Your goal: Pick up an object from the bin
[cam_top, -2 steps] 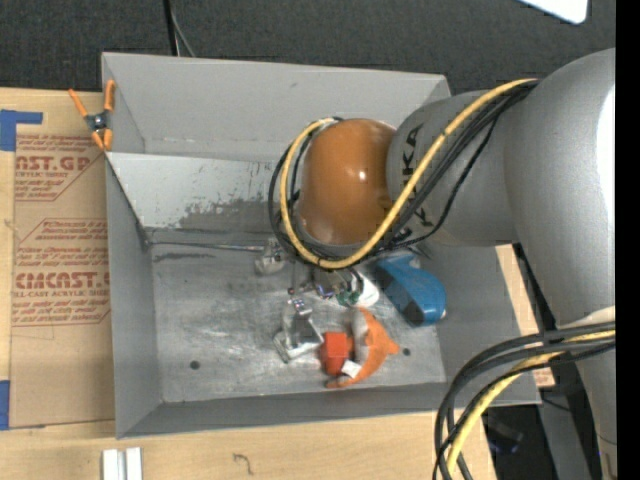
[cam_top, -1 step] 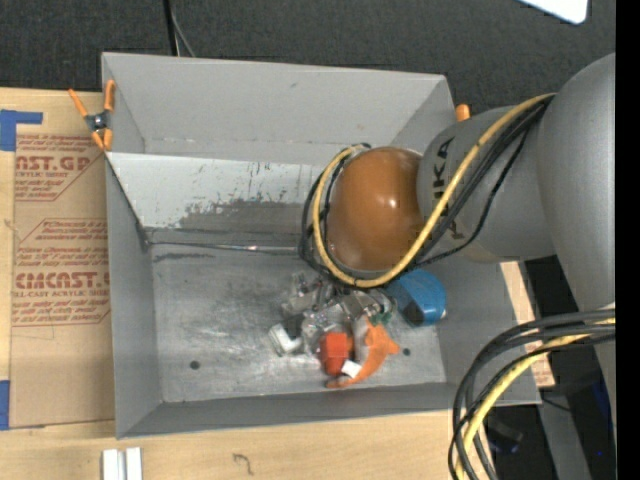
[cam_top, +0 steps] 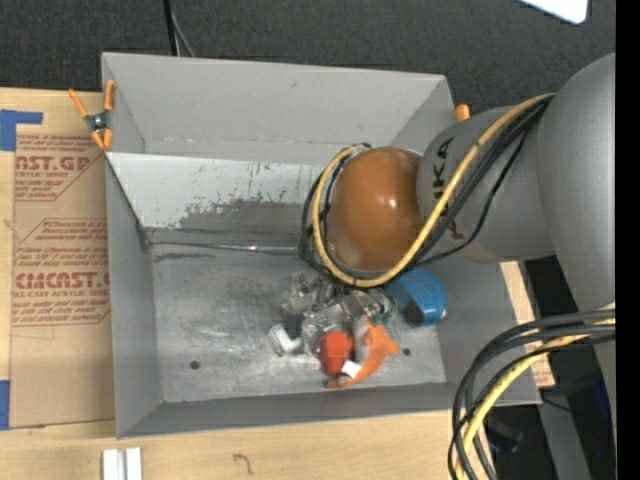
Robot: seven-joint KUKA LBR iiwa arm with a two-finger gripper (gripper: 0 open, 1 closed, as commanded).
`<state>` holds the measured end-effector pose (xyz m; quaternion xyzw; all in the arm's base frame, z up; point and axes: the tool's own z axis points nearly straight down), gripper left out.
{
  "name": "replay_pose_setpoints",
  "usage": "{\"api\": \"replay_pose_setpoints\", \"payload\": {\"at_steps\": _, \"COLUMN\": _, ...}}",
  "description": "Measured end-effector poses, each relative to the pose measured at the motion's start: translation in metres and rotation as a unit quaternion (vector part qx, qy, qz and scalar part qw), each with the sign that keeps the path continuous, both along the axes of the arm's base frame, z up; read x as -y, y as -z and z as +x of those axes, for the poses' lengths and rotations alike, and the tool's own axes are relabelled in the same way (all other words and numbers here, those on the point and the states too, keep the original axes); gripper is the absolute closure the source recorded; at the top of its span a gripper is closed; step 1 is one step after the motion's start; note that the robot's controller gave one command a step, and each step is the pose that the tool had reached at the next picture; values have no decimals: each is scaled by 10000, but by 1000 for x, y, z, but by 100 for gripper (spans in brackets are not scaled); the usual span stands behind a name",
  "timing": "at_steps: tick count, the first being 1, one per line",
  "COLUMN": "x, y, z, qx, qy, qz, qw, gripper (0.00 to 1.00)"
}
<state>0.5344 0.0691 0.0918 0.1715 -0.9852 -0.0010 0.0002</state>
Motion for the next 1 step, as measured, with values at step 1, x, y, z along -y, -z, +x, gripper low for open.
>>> {"api": "replay_pose_setpoints", "payload": {"at_steps": 1, "x": 13, "y": -28, "z": 0, "qx": -40, "qy": -939, "qz": 5, "qw": 9956, "gripper": 100}}
